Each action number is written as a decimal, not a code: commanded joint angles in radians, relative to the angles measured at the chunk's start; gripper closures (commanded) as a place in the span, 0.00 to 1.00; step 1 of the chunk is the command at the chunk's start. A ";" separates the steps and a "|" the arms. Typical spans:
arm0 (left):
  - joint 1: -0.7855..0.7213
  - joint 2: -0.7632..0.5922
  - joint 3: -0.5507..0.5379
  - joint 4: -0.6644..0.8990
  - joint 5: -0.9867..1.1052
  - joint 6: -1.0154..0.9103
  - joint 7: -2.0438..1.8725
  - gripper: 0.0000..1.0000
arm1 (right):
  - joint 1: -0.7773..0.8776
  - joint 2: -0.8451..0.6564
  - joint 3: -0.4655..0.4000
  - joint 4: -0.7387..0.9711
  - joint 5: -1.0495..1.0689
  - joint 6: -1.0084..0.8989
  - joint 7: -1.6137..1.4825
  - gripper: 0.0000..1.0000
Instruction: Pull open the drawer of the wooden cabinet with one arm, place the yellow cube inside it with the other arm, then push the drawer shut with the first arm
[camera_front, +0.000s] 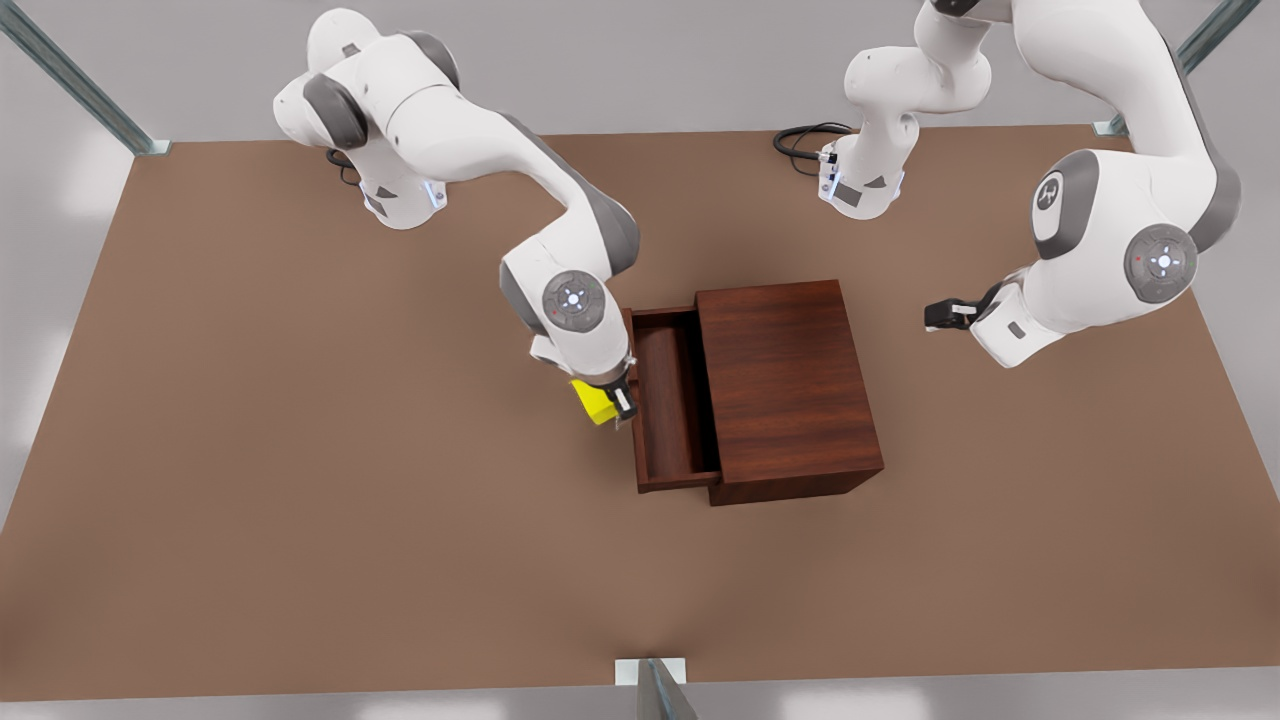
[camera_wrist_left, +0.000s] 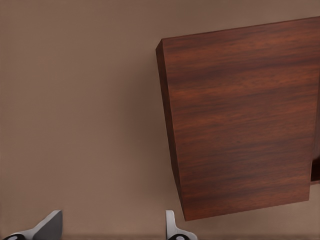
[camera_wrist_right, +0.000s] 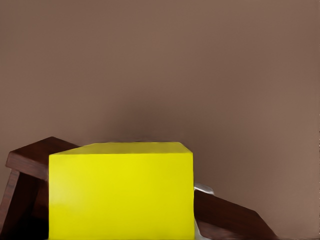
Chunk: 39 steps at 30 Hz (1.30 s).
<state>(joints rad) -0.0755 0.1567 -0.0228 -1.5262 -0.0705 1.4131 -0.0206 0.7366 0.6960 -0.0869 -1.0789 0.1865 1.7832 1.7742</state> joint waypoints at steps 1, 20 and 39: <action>-0.003 0.000 0.000 0.000 0.002 -0.002 -0.002 0.00 | 0.007 0.023 0.021 0.024 0.008 -0.044 0.424 0.47; -0.291 0.107 -0.035 0.205 0.110 0.052 -0.337 0.00 | -0.017 0.050 -0.001 0.166 -0.036 -0.215 0.279 0.00; -0.828 0.698 -0.023 0.627 0.253 0.664 -1.569 0.00 | -0.663 -0.443 -0.068 -0.546 -0.203 -0.102 -1.753 0.00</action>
<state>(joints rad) -0.8969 0.8424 -0.0483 -0.9088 0.1561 1.9283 -0.8643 0.0718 0.2522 -0.1544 -1.6257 -0.0149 1.6878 0.8887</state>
